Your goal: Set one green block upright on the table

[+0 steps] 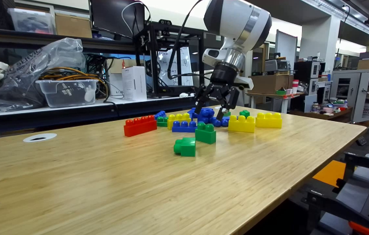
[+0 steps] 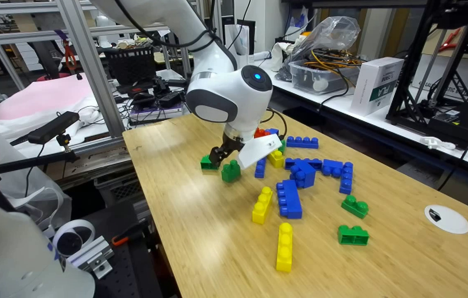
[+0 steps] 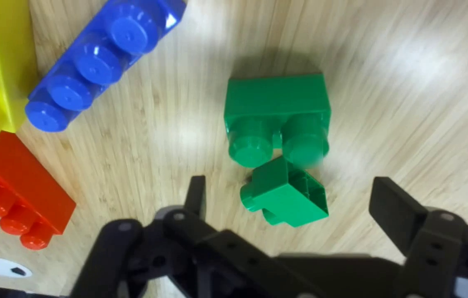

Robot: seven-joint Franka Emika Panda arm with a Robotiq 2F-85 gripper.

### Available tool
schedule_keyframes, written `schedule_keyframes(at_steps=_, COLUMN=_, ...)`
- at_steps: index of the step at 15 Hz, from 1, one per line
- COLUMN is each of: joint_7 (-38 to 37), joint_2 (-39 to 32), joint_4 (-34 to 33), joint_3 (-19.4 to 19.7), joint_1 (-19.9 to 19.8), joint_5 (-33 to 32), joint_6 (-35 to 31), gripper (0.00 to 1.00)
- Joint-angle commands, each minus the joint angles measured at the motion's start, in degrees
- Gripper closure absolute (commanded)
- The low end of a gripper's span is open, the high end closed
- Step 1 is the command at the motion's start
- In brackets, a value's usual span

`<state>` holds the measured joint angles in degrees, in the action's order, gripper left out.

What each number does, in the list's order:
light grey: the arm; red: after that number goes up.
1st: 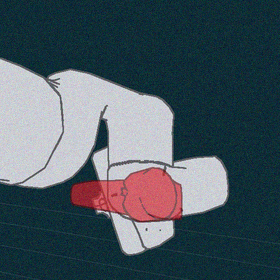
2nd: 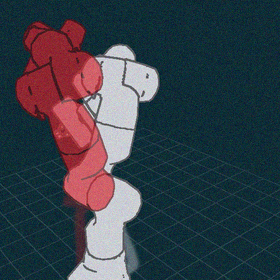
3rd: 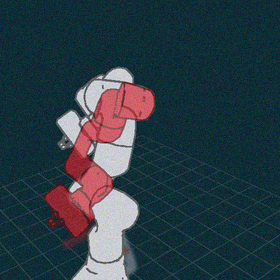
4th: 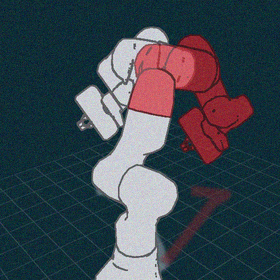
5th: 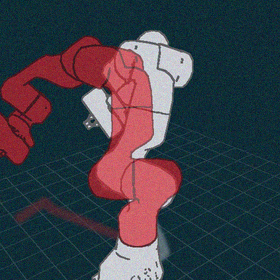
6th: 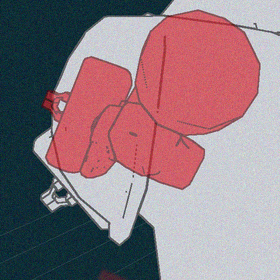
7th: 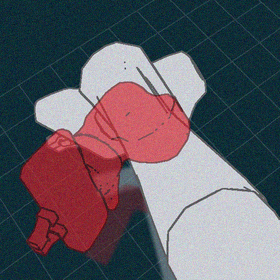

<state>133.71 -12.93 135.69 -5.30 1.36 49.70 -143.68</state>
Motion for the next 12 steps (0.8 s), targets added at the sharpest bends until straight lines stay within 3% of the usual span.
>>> schedule_keyframes(at_steps=1, joint_7=-8.4, joint_2=3.3, joint_4=4.1, joint_3=-0.2, joint_1=2.1, joint_5=-4.4, joint_6=-8.1, gripper=0.0)
schedule_keyframes(at_steps=6, joint_7=-30.4, joint_2=5.3, joint_4=8.7, joint_3=1.4, joint_1=5.1, joint_5=-19.1, joint_6=-18.7, gripper=0.0)
schedule_keyframes(at_steps=9, joint_7=-45.1, joint_2=4.7, joint_4=11.4, joint_3=8.7, joint_1=11.0, joint_5=-28.5, joint_6=-23.6, gripper=0.0)
schedule_keyframes(at_steps=12, joint_7=-59.3, joint_2=4.6, joint_4=12.0, joint_3=20.2, joint_1=18.4, joint_5=-39.1, joint_6=-21.9, gripper=0.0)
